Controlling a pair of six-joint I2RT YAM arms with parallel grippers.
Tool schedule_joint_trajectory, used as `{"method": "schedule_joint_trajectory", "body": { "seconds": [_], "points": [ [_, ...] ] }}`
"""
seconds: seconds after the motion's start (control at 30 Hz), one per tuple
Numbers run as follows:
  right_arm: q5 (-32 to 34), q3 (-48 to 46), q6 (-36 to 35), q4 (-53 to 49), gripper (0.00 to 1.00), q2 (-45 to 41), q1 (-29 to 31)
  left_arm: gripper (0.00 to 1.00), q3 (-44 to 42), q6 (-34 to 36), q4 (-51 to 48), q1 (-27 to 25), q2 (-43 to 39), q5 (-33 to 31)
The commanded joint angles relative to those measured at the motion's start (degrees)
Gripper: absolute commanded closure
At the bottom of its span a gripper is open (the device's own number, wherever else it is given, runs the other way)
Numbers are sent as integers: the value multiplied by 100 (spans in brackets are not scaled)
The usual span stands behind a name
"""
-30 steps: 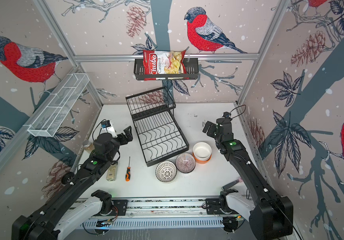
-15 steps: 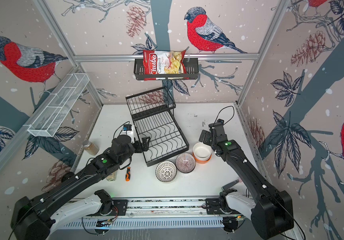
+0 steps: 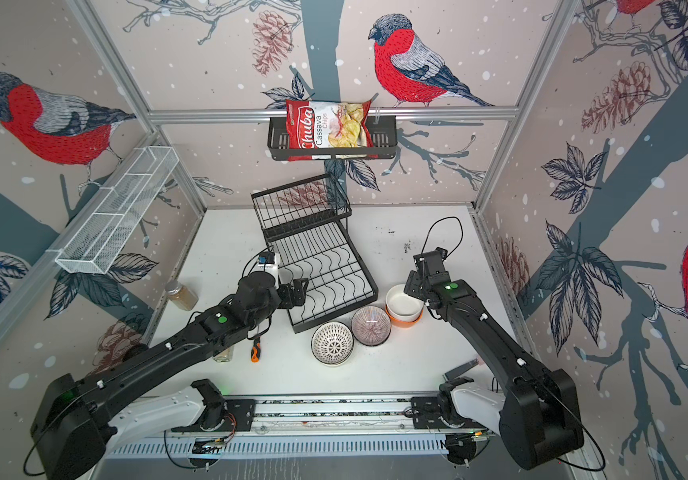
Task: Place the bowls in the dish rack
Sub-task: 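Reach the right gripper to the orange-and-white bowl while the left arm moves toward the rack, then grasp the white inner bowl rim with the right gripper and lift it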
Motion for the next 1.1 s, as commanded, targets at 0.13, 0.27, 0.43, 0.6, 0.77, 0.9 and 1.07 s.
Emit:
{"method": "schedule_joint_trajectory", "body": {
  "seconds": [0.13, 0.27, 0.43, 0.6, 0.77, 0.9, 1.07],
  "points": [
    [-98, -109, 62, -50, 38, 91, 6, 2, -88, 23, 400, -8, 77, -46],
    [-187, -96, 54, -87, 44, 162, 27, 2, -89, 42, 491, -12, 155, -26],
    [-187, -81, 37, -171, 51, 227, 91, 2, -58, 66, 521, -9, 255, -21],
    [-158, -102, 65, -189, 62, 318, 149, 2, -49, 80, 583, -14, 306, 8],
    [-70, -92, 72, -187, 68, 365, 201, 2, -16, 123, 591, -14, 326, -21],
    [66, -59, 84, -231, 77, 457, 234, 2, -12, 139, 609, -9, 322, -38],
    [155, -31, 88, -239, 86, 474, 241, 2, -13, 142, 601, -15, 347, -36]
  ]
}}
